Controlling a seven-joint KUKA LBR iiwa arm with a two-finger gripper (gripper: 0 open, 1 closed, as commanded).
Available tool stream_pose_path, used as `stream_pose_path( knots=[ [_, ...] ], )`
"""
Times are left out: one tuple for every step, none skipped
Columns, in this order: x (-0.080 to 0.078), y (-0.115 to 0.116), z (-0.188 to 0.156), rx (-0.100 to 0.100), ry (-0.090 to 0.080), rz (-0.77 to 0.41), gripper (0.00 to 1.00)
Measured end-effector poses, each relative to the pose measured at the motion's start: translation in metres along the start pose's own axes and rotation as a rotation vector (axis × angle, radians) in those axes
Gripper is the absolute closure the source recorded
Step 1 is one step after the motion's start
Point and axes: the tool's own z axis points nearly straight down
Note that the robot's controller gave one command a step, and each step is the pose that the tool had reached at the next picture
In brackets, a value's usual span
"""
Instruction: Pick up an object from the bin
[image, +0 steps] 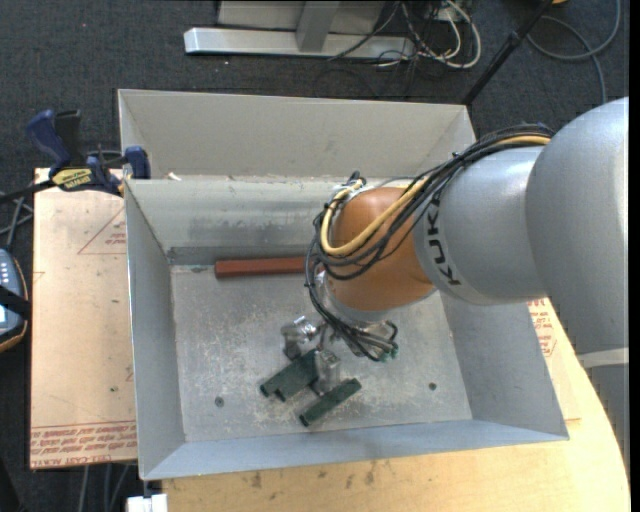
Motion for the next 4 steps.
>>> stream_pose_path(
  knots=[
    [0.0,0.0,0.0,0.0,0.0,0.001,1.0],
    [0.001,0.0,-0.002,-0.001,0.003,0.002,1.0],
    [0.037,-0.011,-0.106,-0.002,0.004,-0.199,1.0],
    [0.037,-0.011,-0.106,-0.002,0.004,-0.199,1.0]
  ],
)
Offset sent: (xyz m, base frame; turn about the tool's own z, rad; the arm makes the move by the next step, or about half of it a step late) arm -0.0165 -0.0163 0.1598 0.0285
